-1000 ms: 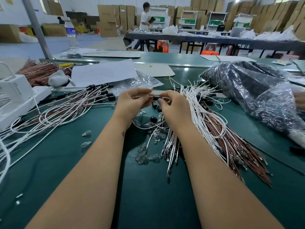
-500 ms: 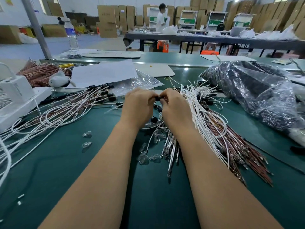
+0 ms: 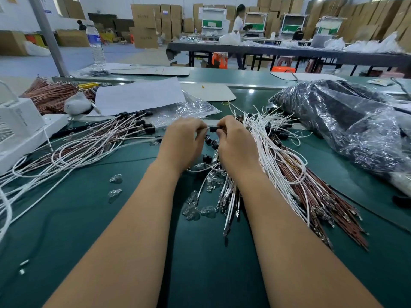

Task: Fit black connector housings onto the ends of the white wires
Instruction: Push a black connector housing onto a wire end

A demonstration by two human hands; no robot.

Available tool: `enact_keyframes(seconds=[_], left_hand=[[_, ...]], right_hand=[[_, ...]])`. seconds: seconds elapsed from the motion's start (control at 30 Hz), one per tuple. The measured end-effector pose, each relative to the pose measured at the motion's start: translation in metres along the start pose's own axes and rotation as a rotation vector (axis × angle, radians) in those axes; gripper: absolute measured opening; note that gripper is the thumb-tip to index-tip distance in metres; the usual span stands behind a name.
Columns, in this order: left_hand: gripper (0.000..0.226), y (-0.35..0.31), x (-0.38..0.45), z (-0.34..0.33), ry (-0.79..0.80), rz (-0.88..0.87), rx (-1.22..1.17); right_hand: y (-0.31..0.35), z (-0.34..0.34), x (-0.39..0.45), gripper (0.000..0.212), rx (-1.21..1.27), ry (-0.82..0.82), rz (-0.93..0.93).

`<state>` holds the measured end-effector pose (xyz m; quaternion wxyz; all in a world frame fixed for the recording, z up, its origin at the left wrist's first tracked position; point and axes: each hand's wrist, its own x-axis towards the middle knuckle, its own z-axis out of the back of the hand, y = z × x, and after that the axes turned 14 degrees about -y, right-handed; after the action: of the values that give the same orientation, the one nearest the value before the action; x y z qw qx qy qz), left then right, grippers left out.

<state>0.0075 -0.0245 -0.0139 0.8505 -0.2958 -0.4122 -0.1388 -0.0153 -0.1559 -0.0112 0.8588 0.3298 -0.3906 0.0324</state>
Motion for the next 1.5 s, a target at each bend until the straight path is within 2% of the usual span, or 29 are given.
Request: enact_keyframes(seconds=[0.07,0.17,0.23,0.4,0.5,0.63,0.73,1.1,1.3,1.5], left_hand=[[0.017,0.001,0.0,-0.002,0.02,0.086,0.014],[0.018,0.013,-0.001,0.004,-0.024,0.236,0.166],[0.018,0.017,-0.001,0.007,-0.031,0.288,0.164],[0.018,-0.005,-0.001,0.001,-0.019,0.28,-0.137],[0.015,-0.009,0.0,-0.005,0.027,0.366,-0.306],[0.014,0.001,0.0,-0.004,-0.004,0.452,-0.382],[0.016,0.004,0.0,-0.002,-0.019,0.504,-0.423],[0.013,0.004,0.0,0.001,0.041,0.506,-0.493],[0.005,0.004,-0.002,0.005,0.08,0.513,-0.561],[0.012,0.004,-0.002,0.007,0.044,0.448,-0.564]], right_hand=[[-0.001,0.001,0.0,0.011,-0.036,0.0,0.008],[-0.006,0.002,0.002,0.01,-0.064,-0.007,-0.049],[-0.007,0.002,0.003,0.009,-0.032,0.012,-0.077],[-0.001,0.0,0.001,0.01,0.079,0.043,-0.029],[-0.002,-0.001,0.0,0.012,0.119,0.037,-0.026],[-0.007,-0.001,0.002,0.017,0.168,-0.019,-0.117],[-0.01,-0.001,0.003,0.008,0.201,-0.099,-0.14],[-0.008,0.005,0.004,0.008,0.246,-0.159,-0.123],[-0.007,0.005,0.006,0.014,0.381,-0.156,-0.275],[-0.008,0.007,0.008,0.02,0.526,-0.108,-0.409]])
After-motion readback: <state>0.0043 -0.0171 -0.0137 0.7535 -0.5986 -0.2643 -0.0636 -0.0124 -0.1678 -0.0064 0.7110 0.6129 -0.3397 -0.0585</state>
